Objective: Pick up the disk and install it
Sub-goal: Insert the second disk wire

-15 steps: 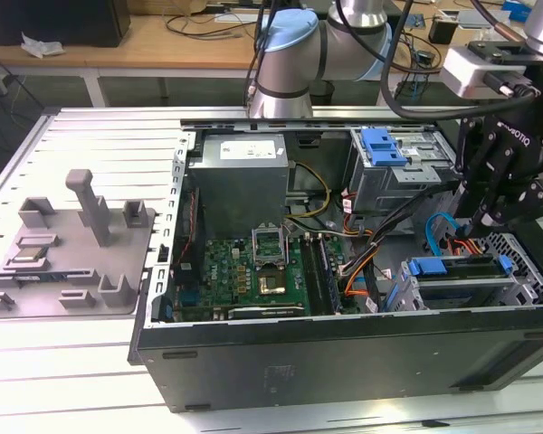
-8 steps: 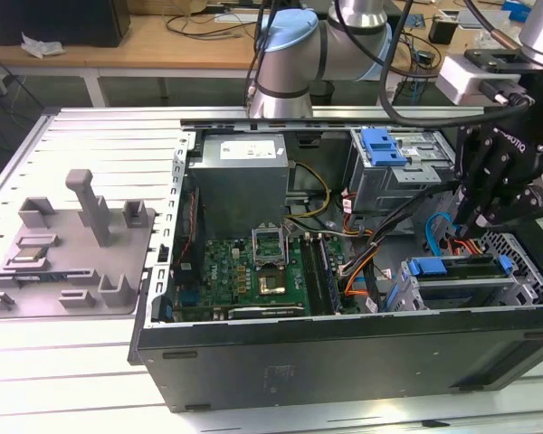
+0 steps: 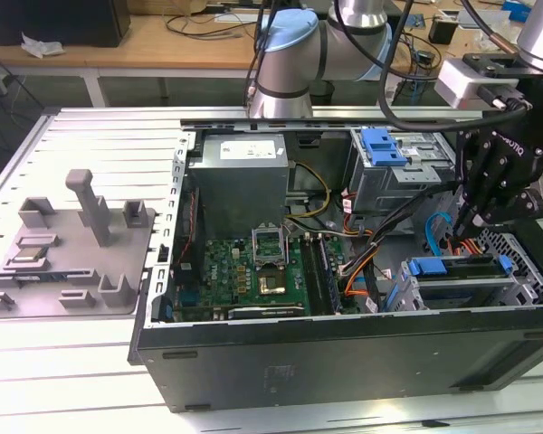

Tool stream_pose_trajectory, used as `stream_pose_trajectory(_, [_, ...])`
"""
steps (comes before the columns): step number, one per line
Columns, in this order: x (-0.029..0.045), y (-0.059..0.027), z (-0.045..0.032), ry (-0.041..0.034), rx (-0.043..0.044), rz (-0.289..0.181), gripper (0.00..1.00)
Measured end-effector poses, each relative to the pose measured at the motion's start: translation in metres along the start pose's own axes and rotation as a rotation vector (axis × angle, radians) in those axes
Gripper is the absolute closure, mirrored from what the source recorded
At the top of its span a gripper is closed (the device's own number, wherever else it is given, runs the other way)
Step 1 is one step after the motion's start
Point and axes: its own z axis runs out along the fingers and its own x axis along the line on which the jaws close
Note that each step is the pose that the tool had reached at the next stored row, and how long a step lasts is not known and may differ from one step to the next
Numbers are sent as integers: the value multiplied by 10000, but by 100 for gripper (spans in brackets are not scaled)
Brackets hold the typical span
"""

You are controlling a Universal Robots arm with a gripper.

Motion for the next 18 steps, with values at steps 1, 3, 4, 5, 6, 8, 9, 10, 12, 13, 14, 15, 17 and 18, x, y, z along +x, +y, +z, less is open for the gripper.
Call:
stream_pose_trajectory(1, [0,0,0,-3,0,0,84])
stream_pose_trajectory(3, [1,0,0,-10,1,0,84])
stream_pose_trajectory(4, [1,0,1,-14,1,-1,84])
stream_pose_trajectory(5, [2,0,1,-18,1,0,84])
stream_pose_trajectory(6, [2,0,1,-20,1,0,84])
stream_pose_trajectory(8, [2,0,1,-20,1,0,84])
stream_pose_trajectory(9, [2,0,1,-22,1,-1,84])
stream_pose_trajectory(10, [2,0,1,-23,1,0,84])
stream_pose_trajectory(12, [4,0,1,-22,1,-1,84])
stream_pose_trajectory(13, [8,0,2,-23,1,0,84])
stream_pose_trajectory(14, [10,0,1,-21,1,0,84])
stream_pose_trajectory(15, [14,0,2,-22,1,0,84])
stream_pose_trajectory(17, [21,-1,2,-22,1,1,84])
stream_pose_trajectory(18, [25,-3,3,-23,1,0,84])
